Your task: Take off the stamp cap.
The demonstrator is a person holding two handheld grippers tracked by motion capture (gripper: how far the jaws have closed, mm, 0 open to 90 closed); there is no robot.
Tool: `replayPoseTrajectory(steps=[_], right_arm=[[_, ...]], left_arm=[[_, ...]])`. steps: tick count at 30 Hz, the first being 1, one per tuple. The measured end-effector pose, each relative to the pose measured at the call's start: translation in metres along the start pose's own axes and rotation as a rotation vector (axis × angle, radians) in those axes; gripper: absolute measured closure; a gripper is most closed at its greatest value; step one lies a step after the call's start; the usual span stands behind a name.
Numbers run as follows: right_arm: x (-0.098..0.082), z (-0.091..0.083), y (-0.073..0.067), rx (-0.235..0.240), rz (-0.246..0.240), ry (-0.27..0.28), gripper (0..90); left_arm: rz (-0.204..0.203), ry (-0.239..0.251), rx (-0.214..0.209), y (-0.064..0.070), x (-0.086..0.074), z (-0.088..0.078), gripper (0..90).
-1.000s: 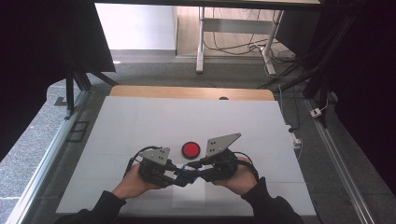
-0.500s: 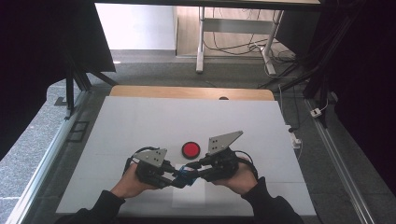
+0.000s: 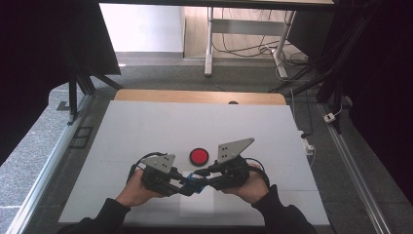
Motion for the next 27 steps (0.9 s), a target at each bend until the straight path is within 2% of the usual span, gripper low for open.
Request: replayPoseTrajectory(steps=[2, 8, 11, 13, 15, 18, 20, 27], right_arm=[[0.001, 0.000, -0.001, -0.005, -0.015, -0.013, 71.0], [-0.001, 0.001, 0.001, 0.011, 0.006, 0.005, 71.0], [-0.001, -0.002, 0.002, 0.018, -0.002, 0.018, 70.9], [0.000, -0.008, 0.004, 0.005, 0.005, 0.043, 70.9], [-0.001, -0.010, 0.005, -0.012, 0.005, 0.043, 70.9], [-0.002, -0.009, 0.005, -0.015, 0.009, 0.041, 70.9], [-0.003, -0.008, 0.005, -0.037, 0.009, 0.035, 70.9], [-0.002, -0.011, 0.006, -0.064, 0.011, 0.040, 70.8]], left_arm=[[0.010, -0.004, 0.005, 0.001, 0.000, 0.000, 69.5], [0.007, -0.010, -0.005, 0.000, 0.000, -0.001, 69.5], [0.009, -0.047, -0.030, 0.000, -0.004, -0.001, 69.5], [-0.008, -0.046, -0.032, -0.001, -0.004, -0.002, 69.5], [-0.009, -0.047, -0.026, 0.000, -0.002, -0.002, 69.4], [-0.031, -0.060, 0.001, 0.000, -0.001, -0.002, 69.3], [-0.039, -0.072, 0.032, 0.000, -0.002, -0.003, 69.2], [-0.065, -0.099, 0.139, 0.004, -0.002, -0.011, 69.1]])
Point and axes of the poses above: each handheld gripper's, and its own axes: z roughly forward along the jaws, x roughly out of its top, y roughly to its right, the point moved 1 cm from there along z, roughly forward along the jaws, and after that the axes turned 5 degrees about y, right-handed, at the moved point
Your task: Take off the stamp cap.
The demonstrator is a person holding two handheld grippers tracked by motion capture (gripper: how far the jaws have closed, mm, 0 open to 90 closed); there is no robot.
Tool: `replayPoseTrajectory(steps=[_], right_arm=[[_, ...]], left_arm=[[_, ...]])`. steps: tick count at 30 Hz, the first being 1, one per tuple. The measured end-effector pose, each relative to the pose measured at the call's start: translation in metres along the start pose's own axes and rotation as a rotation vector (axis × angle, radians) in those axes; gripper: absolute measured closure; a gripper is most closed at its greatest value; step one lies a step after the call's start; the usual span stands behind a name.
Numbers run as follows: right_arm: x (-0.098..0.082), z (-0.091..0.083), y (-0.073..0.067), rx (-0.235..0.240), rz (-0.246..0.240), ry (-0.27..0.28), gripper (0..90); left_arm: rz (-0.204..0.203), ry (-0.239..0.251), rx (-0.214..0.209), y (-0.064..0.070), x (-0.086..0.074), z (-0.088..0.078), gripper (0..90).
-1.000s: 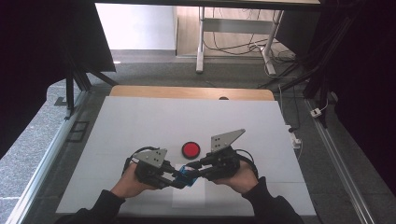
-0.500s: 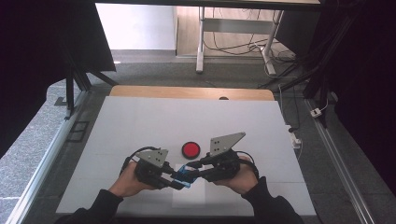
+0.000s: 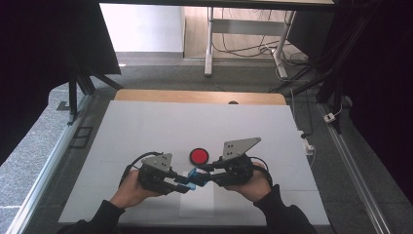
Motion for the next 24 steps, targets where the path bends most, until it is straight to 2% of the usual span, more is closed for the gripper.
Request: replayPoseTrajectory(steps=[7, 14, 22, 24], right_arm=[[0.000, -0.003, 0.001, -0.036, 0.007, 0.004, 70.8], [-0.001, -0.004, 0.001, -0.063, -0.010, -0.007, 70.8], [-0.002, -0.006, 0.003, -0.103, -0.001, -0.011, 70.8], [-0.002, -0.007, 0.003, -0.106, 0.001, -0.012, 70.8]], left_arm=[[-0.069, -0.010, 0.086, 0.002, -0.002, -0.010, 69.0], [-0.091, -0.034, 0.159, 0.010, -0.003, -0.016, 69.0], [-0.146, 0.018, 0.248, 0.017, -0.009, -0.032, 69.0], [-0.155, 0.023, 0.285, 0.019, -0.012, -0.035, 68.9]])
Point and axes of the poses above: each handheld gripper's, and its own axes: z roughly forward along the jaws, x roughly out of its top, y roughly to its right, the point moved 1 cm from there along z, roughly forward along the jaws, and after that the axes turned 5 degrees about y, right-handed, at the moved point
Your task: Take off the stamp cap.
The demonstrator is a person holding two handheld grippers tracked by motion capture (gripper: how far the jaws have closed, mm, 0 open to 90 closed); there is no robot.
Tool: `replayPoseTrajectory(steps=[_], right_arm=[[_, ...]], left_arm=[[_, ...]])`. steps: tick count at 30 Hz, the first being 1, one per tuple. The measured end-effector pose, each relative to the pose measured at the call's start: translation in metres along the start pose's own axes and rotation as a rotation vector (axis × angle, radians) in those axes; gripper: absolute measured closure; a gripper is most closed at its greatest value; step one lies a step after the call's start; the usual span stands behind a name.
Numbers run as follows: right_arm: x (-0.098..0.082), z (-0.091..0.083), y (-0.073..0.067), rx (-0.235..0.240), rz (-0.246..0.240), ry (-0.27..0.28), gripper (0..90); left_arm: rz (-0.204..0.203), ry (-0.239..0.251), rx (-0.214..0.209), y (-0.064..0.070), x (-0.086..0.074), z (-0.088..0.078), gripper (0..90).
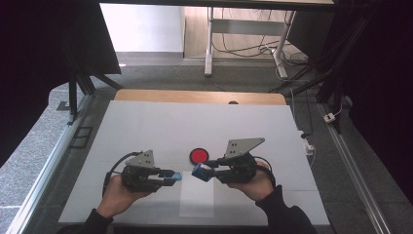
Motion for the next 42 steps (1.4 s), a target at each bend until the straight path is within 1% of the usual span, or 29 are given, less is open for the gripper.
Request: replayPoseTrajectory(steps=[3, 6, 9, 13, 17, 20, 26, 30, 34, 36, 39, 42], right_arm=[[-0.001, -0.001, 0.000, -0.006, 0.002, -0.004, 70.8], [-0.001, -0.001, 0.000, 0.001, 0.004, 0.004, 70.8], [-0.001, -0.002, 0.000, -0.002, 0.003, 0.001, 70.7], [-0.002, -0.001, 0.001, -0.012, -0.001, -0.006, 70.8], [-0.002, 0.000, 0.001, -0.017, -0.005, -0.008, 70.8], [-0.002, 0.000, 0.001, -0.024, -0.007, -0.011, 70.8], [-0.003, 0.000, 0.001, -0.042, -0.006, -0.016, 70.8], [-0.003, 0.000, 0.001, -0.048, -0.003, -0.009, 70.7], [-0.003, 0.000, 0.001, -0.059, -0.001, -0.011, 70.7], [-0.004, 0.000, 0.002, -0.065, 0.008, -0.013, 70.7], [-0.004, -0.001, 0.002, -0.074, 0.014, -0.017, 70.8], [-0.004, 0.000, 0.002, -0.084, 0.010, -0.022, 70.7]], left_arm=[[-0.017, 0.005, 0.026, 0.000, -0.005, -0.006, 68.9], [-0.031, 0.010, 0.057, 0.001, -0.011, -0.013, 68.9], [-0.062, 0.021, 0.076, 0.002, -0.017, -0.020, 68.8], [-0.066, 0.022, 0.137, 0.005, -0.026, -0.030, 68.9], [-0.090, 0.036, 0.165, 0.006, -0.035, -0.038, 68.8], [-0.117, 0.046, 0.179, 0.008, -0.042, -0.044, 68.8], [-0.168, 0.047, 0.201, 0.010, -0.055, -0.056, 68.8], [-0.190, 0.059, 0.211, 0.011, -0.061, -0.064, 68.7], [-0.194, 0.060, 0.229, 0.013, -0.067, -0.071, 68.7], [-0.200, 0.060, 0.243, 0.014, -0.070, -0.074, 68.6], [-0.223, 0.069, 0.256, 0.015, -0.074, -0.079, 68.6], [-0.246, 0.071, 0.265, 0.015, -0.079, -0.084, 68.6]])
Point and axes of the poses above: each handheld gripper's, and its own axes: z roughly forward along the jaws, x roughly out of its top, y roughly to its right, the point moved 1 cm from there along z, roughly forward along the jaws, and after that the axes turned 5 degrees about y, right-handed, at the moved point
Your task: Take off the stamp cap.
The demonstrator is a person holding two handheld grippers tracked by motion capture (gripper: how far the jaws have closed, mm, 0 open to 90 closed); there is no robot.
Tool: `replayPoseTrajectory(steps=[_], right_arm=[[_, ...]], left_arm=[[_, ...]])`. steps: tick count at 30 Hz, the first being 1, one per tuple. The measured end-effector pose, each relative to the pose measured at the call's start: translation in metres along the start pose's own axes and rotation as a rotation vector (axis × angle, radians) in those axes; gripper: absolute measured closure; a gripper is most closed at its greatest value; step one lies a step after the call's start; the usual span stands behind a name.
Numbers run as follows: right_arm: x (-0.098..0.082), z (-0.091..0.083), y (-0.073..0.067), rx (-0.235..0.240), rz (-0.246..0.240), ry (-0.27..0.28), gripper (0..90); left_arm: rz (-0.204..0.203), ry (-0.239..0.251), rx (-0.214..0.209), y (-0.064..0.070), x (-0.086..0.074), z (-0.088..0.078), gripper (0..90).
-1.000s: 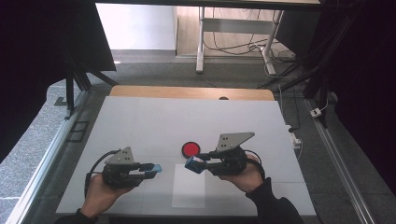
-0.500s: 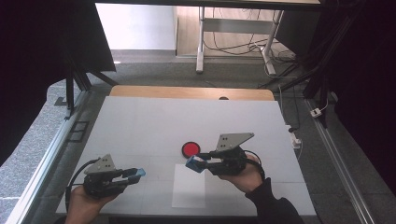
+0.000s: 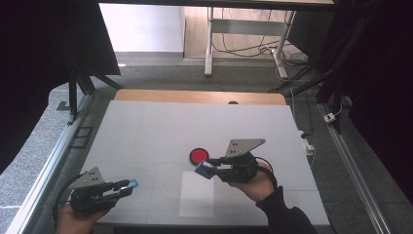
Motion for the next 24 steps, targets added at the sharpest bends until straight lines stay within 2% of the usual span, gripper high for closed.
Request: replayPoseTrajectory(steps=[6, 10, 17, 24], right_arm=[[-0.001, -0.001, 0.001, -0.021, -0.011, -0.013, 70.7], [-0.001, -0.001, 0.001, -0.030, 0.010, -0.009, 70.7], [-0.001, 0.000, 0.001, -0.033, 0.017, -0.012, 70.7], [-0.002, 0.000, 0.001, -0.042, 0.006, -0.026, 70.7]], left_arm=[[-0.021, -0.008, 0.028, -0.001, -0.008, -0.006, 68.6], [-0.031, -0.018, 0.031, -0.002, -0.012, -0.008, 68.6], [-0.014, -0.029, 0.037, -0.002, -0.014, -0.007, 68.6], [-0.019, -0.041, 0.031, -0.002, -0.015, -0.005, 68.6]])
Point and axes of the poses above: each handheld gripper's, and its own axes: z roughly forward along the jaws, x roughly out of its top, y roughly to its right, the point moved 1 cm from there along z, roughly forward along the jaws, and after that the axes turned 5 degrees about y, right-handed, at the moved point
